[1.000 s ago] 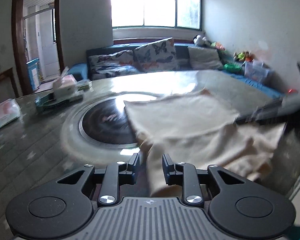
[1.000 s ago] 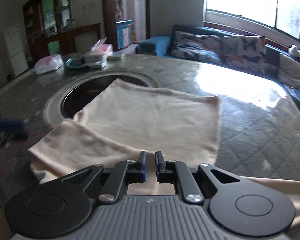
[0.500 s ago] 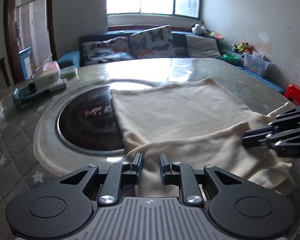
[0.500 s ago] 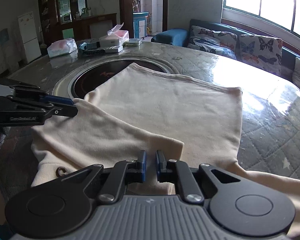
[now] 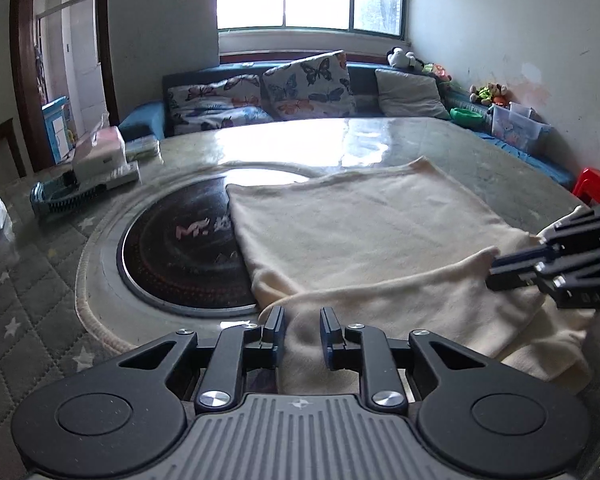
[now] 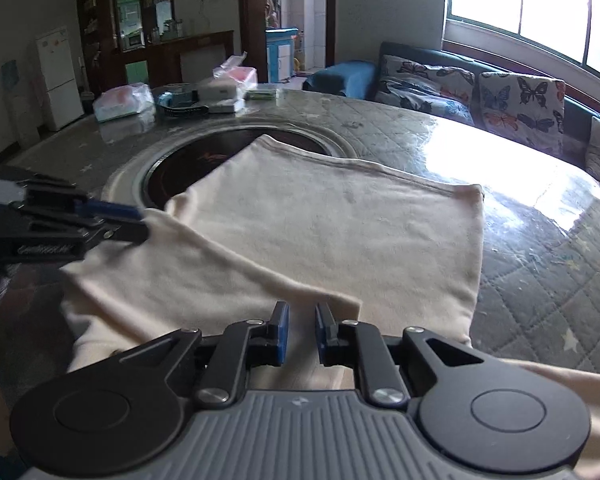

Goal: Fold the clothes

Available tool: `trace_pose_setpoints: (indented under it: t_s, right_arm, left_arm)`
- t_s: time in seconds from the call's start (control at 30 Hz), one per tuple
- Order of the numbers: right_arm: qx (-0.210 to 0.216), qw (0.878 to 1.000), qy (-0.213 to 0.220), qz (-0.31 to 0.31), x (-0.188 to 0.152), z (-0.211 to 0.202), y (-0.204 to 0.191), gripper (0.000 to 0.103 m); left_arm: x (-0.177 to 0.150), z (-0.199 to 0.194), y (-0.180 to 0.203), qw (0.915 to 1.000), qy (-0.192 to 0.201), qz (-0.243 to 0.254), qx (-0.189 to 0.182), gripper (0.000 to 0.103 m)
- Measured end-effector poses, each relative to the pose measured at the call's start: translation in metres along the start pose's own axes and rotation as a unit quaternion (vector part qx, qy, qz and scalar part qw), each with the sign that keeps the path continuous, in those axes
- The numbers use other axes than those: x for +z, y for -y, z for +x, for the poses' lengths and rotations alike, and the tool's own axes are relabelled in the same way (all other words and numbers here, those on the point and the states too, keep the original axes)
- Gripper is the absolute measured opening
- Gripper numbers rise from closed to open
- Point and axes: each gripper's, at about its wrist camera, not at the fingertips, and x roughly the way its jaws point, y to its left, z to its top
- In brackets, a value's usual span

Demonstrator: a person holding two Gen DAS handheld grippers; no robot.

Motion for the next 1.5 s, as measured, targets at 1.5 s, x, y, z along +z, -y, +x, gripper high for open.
trace_pose_setpoints:
  t_s: [1.5]
  right_arm:
    - [-0.276,0.894,0.080,0.344,-0.127,-0.099,0.211,0.008]
  left_arm:
    - [0.008,0.029,0.142,0.9882,-0.014,0.116,-0.099,0.023]
